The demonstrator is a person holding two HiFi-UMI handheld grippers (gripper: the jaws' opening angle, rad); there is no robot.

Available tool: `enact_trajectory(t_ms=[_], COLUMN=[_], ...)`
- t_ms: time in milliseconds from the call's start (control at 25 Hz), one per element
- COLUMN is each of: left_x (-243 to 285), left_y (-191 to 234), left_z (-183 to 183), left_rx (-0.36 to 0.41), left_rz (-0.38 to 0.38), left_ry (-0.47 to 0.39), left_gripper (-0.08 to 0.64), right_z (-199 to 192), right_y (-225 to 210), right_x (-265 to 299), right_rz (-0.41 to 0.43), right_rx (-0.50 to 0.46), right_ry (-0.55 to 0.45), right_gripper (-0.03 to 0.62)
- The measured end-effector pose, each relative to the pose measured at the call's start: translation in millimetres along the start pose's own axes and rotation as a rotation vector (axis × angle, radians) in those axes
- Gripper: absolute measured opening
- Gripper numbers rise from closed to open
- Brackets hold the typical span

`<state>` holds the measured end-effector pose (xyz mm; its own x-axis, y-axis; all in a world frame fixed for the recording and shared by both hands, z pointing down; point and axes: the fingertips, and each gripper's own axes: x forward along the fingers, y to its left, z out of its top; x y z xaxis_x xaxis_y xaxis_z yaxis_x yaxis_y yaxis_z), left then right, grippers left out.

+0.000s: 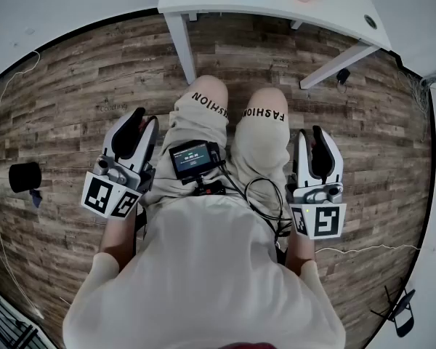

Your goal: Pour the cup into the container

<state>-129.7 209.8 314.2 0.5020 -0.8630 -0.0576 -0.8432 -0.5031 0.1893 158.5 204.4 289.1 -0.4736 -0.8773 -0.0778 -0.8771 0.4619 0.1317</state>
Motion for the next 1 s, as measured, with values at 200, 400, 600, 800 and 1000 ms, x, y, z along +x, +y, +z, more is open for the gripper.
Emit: enact_trajectory(t_ms=[200, 400, 600, 800, 1000], left_x=[2, 8, 16, 27, 40], left_y=[-2, -4, -7, -13, -15], left_z=[-1, -4, -2, -1, -1], left_rx=[-0.003, -0.005, 0.009, 0.020, 0.061], left_rz=[-0.008, -0.013, -0.020, -0.036, -0.015], left_ry=[-0.001, 0.004, 0.003, 0.003, 0.012], left_gripper=[0.126, 0.126, 0.121, 0.118, 0.111], right_z=[-4, -9, -9, -11, -15], right_y=[3, 9, 12, 14, 13], right_x=[3, 8, 11, 14, 19], right_rz=[0.012, 0.043, 0.041, 0.037, 0.006], right_rx=[0.012, 0.051, 0.028, 0.020, -0.011], right_ry=[0.013, 0.030, 0.038, 0.046, 0.066], right_gripper=[0.109, 0.110, 0.110, 0.110, 0.110])
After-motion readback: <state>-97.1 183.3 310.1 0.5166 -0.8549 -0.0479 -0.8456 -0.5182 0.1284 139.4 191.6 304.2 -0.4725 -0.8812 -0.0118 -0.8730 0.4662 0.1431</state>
